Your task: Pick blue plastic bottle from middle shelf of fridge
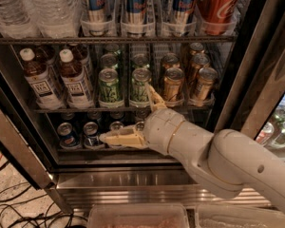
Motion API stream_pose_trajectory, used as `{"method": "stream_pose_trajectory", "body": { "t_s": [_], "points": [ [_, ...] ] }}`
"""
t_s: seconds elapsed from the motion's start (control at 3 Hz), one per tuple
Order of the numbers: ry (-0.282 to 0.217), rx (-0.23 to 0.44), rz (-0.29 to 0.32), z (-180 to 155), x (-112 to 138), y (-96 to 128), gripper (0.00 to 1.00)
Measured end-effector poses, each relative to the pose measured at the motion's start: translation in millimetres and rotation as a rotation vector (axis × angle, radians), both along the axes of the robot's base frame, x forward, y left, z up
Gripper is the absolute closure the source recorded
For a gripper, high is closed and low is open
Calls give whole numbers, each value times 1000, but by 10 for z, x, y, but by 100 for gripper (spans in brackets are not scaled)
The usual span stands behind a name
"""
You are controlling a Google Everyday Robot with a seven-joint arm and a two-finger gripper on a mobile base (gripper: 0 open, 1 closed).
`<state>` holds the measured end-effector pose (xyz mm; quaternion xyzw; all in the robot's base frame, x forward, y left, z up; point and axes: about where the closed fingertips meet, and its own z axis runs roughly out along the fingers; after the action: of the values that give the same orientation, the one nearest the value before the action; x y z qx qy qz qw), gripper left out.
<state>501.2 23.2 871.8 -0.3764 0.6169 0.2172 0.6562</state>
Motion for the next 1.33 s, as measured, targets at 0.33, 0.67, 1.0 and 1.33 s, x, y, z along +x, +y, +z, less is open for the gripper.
{"method": "stream_pose_trajectory", "body": {
  "t_s": [0.33,0.67,1.0,1.33],
  "points": [
    [-8,-8,-29,-170,-120,243,0],
    [-40,28,-20,-236,-363,627,0],
    [-62,95,-25,-234,-531,918,0],
    [-58,155,-90,-214,-481,1010,0]
  ]
}}
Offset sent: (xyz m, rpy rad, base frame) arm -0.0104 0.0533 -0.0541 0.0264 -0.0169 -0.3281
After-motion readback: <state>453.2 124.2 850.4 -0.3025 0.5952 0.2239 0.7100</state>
